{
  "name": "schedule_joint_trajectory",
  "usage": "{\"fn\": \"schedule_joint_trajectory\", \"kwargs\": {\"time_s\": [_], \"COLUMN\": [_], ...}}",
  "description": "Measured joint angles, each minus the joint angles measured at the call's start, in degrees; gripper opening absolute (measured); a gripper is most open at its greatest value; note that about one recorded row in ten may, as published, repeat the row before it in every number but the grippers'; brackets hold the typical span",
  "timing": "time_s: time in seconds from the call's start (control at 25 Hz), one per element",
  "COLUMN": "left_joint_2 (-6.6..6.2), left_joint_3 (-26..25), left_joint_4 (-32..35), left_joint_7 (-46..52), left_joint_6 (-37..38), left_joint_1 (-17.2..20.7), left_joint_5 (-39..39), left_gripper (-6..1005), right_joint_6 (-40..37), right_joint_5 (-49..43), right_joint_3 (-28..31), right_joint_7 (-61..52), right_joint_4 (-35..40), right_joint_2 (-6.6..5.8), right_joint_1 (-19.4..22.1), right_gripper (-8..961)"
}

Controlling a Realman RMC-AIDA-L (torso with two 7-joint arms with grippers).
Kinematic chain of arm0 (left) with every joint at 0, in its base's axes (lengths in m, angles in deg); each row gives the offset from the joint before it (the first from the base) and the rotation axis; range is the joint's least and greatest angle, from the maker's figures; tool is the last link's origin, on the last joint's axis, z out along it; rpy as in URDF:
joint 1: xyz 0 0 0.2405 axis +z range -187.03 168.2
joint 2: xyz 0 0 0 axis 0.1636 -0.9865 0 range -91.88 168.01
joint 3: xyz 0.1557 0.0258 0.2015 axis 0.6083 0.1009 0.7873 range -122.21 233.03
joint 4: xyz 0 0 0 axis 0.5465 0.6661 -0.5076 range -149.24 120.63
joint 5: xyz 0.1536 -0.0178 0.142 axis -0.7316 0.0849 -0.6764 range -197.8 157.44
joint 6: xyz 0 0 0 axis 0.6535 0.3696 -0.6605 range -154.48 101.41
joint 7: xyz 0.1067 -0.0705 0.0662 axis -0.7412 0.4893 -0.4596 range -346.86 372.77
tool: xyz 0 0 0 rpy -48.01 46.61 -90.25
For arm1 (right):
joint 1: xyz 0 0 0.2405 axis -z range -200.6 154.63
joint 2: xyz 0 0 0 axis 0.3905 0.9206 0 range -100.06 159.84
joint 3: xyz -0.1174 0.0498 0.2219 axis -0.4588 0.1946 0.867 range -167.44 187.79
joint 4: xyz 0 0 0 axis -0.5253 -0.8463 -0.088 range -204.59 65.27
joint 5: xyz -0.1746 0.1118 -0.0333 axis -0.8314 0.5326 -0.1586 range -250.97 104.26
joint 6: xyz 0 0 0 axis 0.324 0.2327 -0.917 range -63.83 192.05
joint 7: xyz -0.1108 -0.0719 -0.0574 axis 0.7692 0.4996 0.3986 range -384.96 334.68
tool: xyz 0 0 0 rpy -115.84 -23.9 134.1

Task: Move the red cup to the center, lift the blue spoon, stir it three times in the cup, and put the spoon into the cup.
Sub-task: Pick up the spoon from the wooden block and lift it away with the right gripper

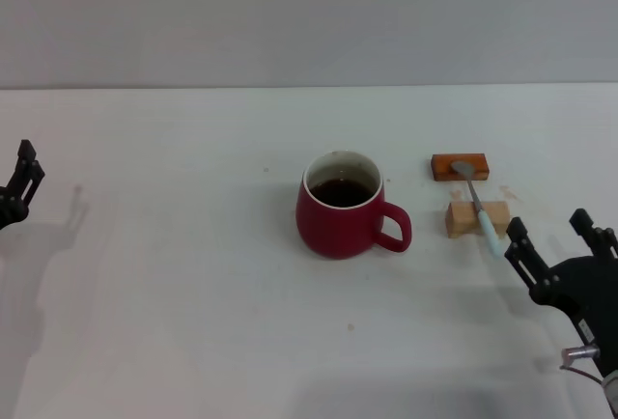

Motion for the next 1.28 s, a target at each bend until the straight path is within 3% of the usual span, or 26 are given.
{"fn": "schedule_joint_trajectory", "kwargs": {"time_s": [0.12,1.28], "left_joint_2": [0.0,-0.1], "left_joint_3": [0.1,0.1], "left_joint_4": [0.0,0.0], "left_joint_7": [0.0,0.0], "left_joint_6": [0.0,0.1], "left_joint_1": [0.0,-0.1], "left_joint_5": [-0.2,-0.5], "left_gripper": [856,857], "right_joint_6": [1.5,12.0], "right_joint_5": [0.0,0.2], "right_joint_3": [0.0,0.1], "right_joint_7": [-0.1,-1.7], "right_joint_4": [0.0,-0.4], "right_joint_2": [0.05,-0.04], "right_joint_1": [-0.4,-4.9], "right_gripper": [800,799]}}
